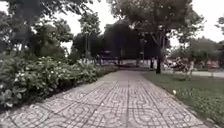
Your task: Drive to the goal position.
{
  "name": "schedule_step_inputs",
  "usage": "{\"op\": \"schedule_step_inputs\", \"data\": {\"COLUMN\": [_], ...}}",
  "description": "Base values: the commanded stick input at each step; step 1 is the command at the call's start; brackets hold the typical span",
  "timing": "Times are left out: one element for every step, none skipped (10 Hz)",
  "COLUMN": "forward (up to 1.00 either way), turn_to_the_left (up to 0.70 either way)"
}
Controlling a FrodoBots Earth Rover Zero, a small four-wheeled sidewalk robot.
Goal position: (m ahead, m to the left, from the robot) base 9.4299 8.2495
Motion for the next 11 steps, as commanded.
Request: {"op": "schedule_step_inputs", "data": {"forward": [1.00, 1.00, 1.00, 1.00, 1.00, 1.00, 1.00, 1.00, 1.00, 1.00, 1.00], "turn_to_the_left": [0.00, 0.00, 0.00, 0.00, 0.00, 0.00, 0.00, 0.00, 0.00, 0.00, 0.00]}}
